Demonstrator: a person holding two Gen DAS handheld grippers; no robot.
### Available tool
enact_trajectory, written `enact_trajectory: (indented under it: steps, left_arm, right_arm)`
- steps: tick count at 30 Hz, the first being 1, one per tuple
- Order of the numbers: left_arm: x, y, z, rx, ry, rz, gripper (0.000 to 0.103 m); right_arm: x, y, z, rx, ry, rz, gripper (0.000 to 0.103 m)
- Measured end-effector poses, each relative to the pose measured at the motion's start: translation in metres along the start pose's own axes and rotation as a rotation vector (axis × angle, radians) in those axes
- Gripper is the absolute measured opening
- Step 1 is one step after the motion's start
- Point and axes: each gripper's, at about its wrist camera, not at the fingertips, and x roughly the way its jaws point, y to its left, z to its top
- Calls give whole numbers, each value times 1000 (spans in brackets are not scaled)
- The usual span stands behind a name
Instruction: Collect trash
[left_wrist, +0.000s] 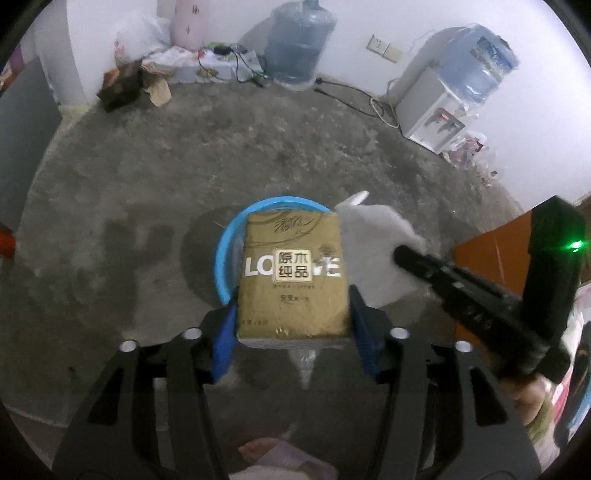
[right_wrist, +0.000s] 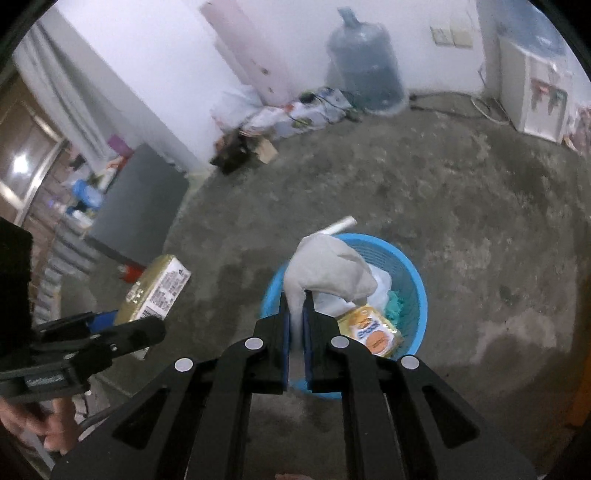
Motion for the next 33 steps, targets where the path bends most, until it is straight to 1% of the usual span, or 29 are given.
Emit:
enact_trajectory:
  steps: [1,2,3,5,6,9,12,13,15,16,17,18,19,20,21,22,24,26,27,28,29,31,32,33]
  left_arm:
    - [10,0,3,-6,4,12,74]
    - [19,-1,4,-12,-1,28,76]
    - [24,-3,7,-15,1,39,76]
    - [27,-2,8,-30,6,50,76]
    - [24,-2,8,-40,1,40,76]
    - [3,-2,7,-43,-55,16,76]
    - [-28,-5,6,-26,-119,15,76]
    - [-42,-6,6,-15,-144,17,76]
    - [-78,-10,-1,6,-214,21,76]
    - [-95,-12,-5,11,-245,18,77]
    - [-121,-13,-15,15,-295,13,79]
    - [-138,-14,-22,15,-325,18,83]
    - [-159,-15,-31,13,-365,28,84]
    - [-178,-15,-42,9,-402,43,84]
    - [-202,-16,-57,-3,-436,70,87]
    - [-218,-14,-69,-18,-459,89,91]
    - [-254,-11,-99,-72,-509,136,92]
    - [-283,-7,-126,-136,-546,213,92]
    - [-299,-5,-145,-184,-559,287,93]
    - [-310,-4,-162,-221,-572,345,94]
    - [-321,-2,-181,-251,-589,392,94]
    - [-335,-1,-209,-294,-599,463,94]
    - [-342,-1,-228,-320,-600,542,94]
    - [-347,-1,-239,-334,-602,600,94]
  right_arm:
    - [16,-9,1,23,36,-5,19]
    - [29,-18,1,49,65,-15,38]
    - [41,-28,-2,77,84,-43,49]
    - [48,-37,-5,91,100,-94,49]
    - [48,-41,-8,99,95,-111,49]
    - [35,-44,-12,112,48,-127,54]
    - [15,-36,-12,94,-8,-130,54]
    - [-1,-24,-11,70,-48,-120,54]
    - [-17,-10,-8,31,-94,-106,54]
    - [-33,6,-9,-5,-132,-90,55]
    - [-50,21,-11,-42,-169,-71,61]
    - [-64,35,-14,-74,-199,-56,69]
    - [-83,55,-19,-118,-240,-40,71]
    - [-101,73,-27,-159,-277,-20,76]
    - [-121,94,-37,-209,-314,8,82]
    - [-137,108,-46,-244,-340,24,85]
    - [-166,135,-67,-301,-387,50,91]
    - [-186,156,-84,-360,-403,81,94]
    - [-199,170,-99,-408,-411,104,96]
    - [-209,182,-110,-453,-414,114,96]
    - [-217,190,-118,-480,-419,118,96]
    - [-235,206,-142,-536,-440,137,96]
    - [-243,213,-154,-571,-453,151,96]
    - [-250,219,-163,-601,-459,169,96]
